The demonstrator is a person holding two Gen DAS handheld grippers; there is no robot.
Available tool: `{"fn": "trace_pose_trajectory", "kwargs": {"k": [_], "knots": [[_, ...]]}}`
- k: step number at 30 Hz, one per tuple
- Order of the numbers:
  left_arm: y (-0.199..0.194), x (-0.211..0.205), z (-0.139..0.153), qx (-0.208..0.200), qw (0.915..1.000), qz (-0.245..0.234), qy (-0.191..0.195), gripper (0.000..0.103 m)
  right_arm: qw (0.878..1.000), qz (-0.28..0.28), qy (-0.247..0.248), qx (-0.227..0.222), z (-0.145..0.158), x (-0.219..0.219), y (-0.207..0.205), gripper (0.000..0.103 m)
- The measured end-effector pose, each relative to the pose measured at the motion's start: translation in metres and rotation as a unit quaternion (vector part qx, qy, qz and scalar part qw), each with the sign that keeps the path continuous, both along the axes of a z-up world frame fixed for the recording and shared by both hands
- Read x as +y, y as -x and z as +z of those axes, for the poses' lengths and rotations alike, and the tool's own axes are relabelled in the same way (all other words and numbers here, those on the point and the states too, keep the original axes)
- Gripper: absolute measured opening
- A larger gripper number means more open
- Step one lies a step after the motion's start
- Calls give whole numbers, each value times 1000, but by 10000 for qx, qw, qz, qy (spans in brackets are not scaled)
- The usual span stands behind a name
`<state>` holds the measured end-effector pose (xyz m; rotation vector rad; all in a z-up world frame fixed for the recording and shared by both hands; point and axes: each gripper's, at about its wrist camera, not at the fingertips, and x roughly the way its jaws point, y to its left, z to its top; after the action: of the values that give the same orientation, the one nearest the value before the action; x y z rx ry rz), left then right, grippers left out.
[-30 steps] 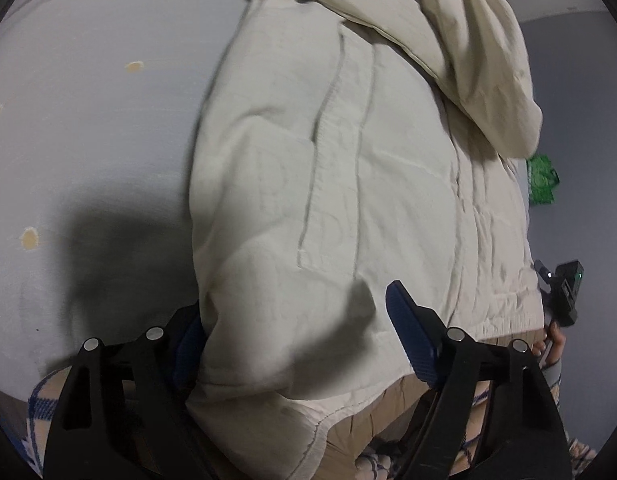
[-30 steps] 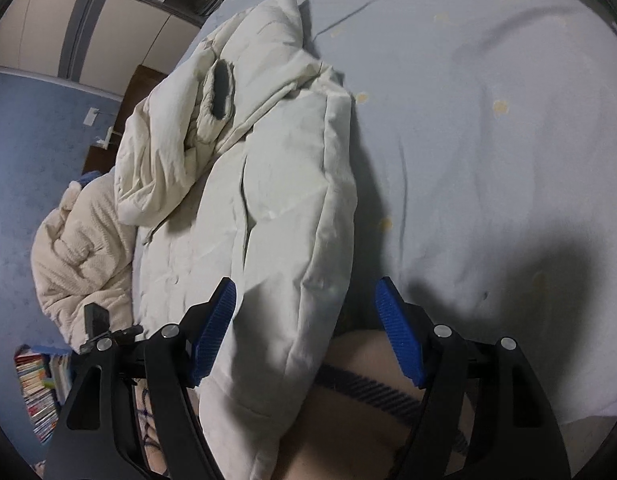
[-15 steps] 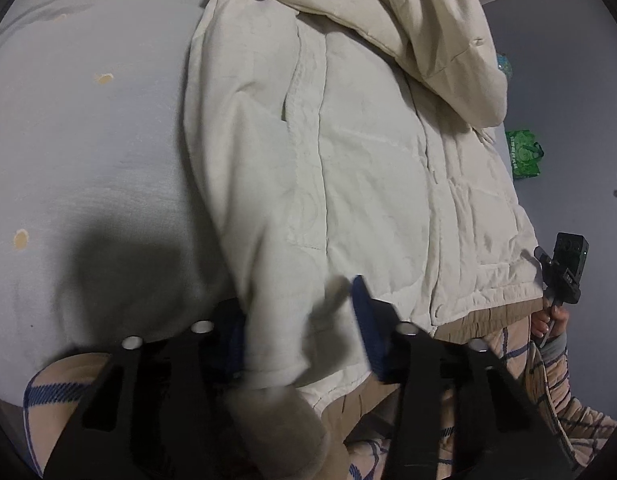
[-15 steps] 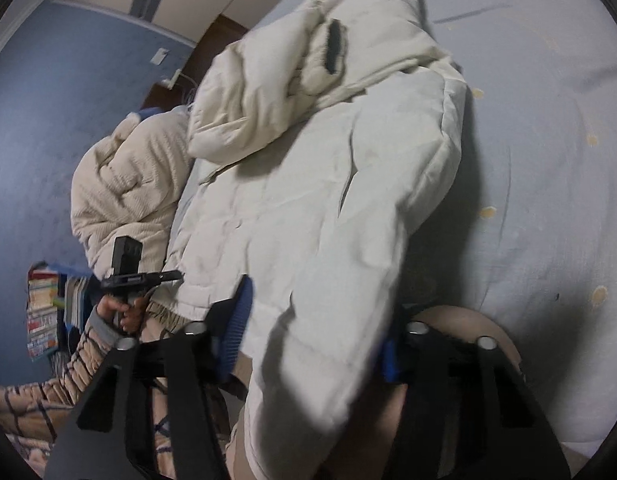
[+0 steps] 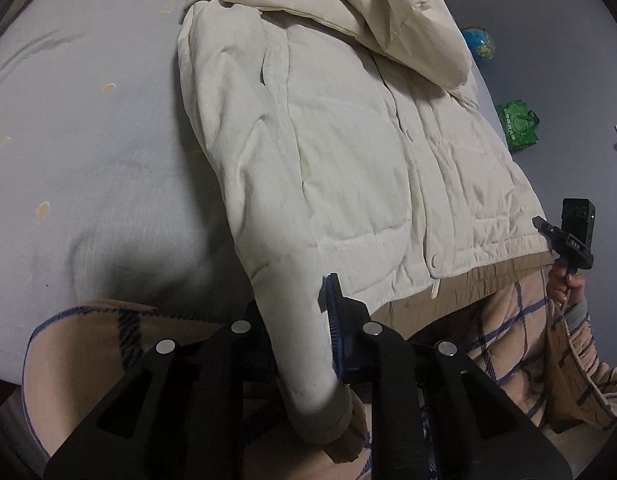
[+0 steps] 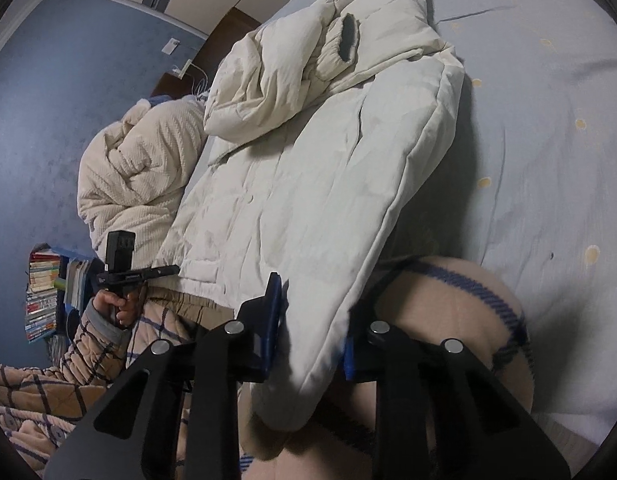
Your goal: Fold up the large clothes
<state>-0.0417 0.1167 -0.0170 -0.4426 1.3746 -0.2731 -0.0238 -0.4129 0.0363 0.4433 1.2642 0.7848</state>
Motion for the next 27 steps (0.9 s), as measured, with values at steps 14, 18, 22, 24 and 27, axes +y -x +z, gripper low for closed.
{"fn": "trace_pose_trajectory", "kwargs": {"k": [14,18,22,24,27], "knots": [[-17,2,60,-1088,9939,-86,123,13,9905,-362,-1309,-199,24,-2,-22,14],[-29,0,84,-1464,9891,-68,155,13,9796,-585,-1902,-262,38,-4,-42,14],[-40,1,110,-1950,9807,12,162,12,9656,-851,-2422,-407,54,-8,-66,14],[-47,3,121,-2154,9763,127,151,12,9563,-1034,-2692,-469,60,-8,-80,14],[-55,9,134,-2365,9709,314,193,11,9431,-1316,-3019,-462,62,-9,-101,14]]}}
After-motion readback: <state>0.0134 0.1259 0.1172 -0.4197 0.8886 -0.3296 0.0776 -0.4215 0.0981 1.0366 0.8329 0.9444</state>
